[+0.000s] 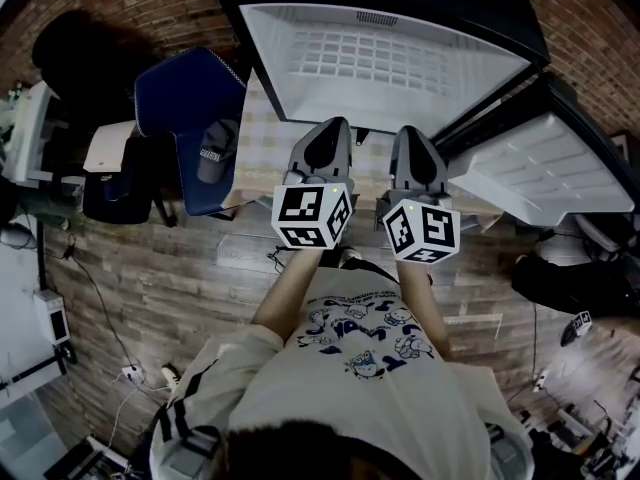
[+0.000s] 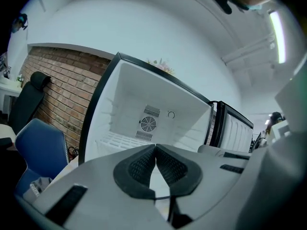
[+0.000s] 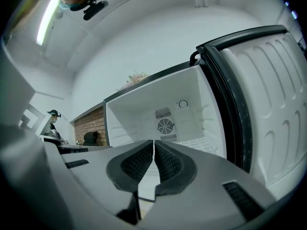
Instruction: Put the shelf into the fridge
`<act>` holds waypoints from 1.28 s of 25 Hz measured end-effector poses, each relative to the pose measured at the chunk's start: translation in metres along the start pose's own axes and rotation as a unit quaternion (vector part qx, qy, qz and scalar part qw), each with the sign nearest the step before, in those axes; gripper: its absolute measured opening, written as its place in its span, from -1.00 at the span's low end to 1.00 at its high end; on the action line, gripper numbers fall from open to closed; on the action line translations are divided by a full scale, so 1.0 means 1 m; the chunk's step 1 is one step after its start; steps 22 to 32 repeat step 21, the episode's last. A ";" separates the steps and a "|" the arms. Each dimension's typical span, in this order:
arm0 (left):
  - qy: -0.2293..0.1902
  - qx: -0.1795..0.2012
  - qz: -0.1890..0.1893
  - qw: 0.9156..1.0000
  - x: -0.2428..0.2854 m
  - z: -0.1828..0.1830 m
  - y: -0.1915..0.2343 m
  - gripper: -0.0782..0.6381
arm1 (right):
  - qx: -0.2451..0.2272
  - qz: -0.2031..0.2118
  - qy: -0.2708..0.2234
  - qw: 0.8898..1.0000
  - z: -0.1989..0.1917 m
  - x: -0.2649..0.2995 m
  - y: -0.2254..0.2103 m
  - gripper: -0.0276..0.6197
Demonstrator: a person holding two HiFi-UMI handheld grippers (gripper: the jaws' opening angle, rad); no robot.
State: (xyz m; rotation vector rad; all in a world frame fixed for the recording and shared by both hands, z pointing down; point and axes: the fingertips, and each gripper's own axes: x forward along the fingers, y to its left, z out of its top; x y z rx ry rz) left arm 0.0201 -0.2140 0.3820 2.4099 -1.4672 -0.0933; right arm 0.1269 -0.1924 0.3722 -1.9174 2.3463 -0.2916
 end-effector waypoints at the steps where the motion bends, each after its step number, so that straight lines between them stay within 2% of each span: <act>1: -0.001 0.005 0.000 1.000 -0.001 0.000 -0.002 -0.73 | -0.002 -0.001 0.000 1.000 0.000 -0.001 0.000 -0.80; 11: -0.012 0.036 0.003 0.999 -0.014 0.006 -0.012 -0.73 | -0.019 0.002 0.002 1.000 0.000 -0.011 0.003 -0.80; 32: -0.016 0.049 0.010 0.999 -0.019 0.010 -0.017 -0.73 | -0.024 0.005 0.002 1.000 0.004 -0.017 0.003 -0.80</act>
